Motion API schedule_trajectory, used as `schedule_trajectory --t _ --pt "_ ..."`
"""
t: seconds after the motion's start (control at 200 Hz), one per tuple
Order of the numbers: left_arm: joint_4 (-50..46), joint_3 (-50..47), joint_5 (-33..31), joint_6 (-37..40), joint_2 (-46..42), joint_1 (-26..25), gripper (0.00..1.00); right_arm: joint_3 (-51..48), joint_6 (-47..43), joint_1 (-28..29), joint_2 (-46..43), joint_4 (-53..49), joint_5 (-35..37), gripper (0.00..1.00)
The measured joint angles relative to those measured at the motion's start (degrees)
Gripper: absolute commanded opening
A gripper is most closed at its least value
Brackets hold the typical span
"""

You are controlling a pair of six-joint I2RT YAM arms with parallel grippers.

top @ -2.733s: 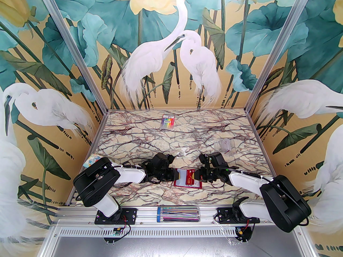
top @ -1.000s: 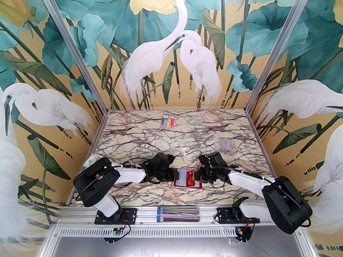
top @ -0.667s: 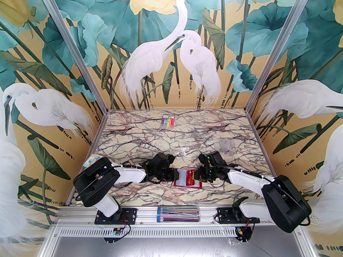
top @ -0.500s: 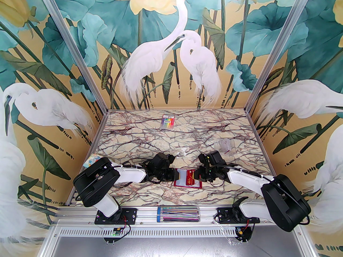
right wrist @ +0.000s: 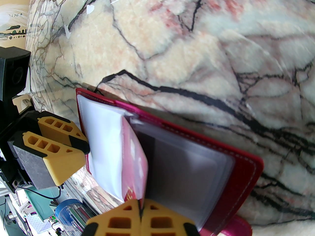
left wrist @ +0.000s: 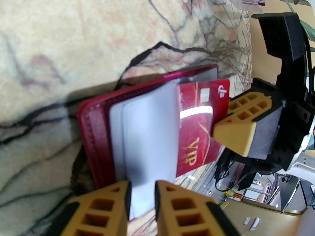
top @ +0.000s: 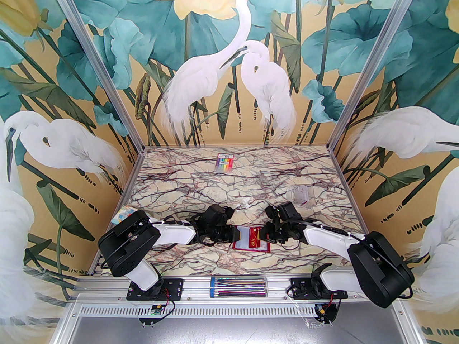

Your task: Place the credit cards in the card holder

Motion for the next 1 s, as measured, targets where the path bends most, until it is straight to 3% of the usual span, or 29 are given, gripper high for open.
schedule_trajectory --t 1.0 --pt "-0.4 0.2 -0.4 0.7 0.0 -0.2 0.24 4.2 -6.0 0.2 1.4 -6.4 1.6 0.00"
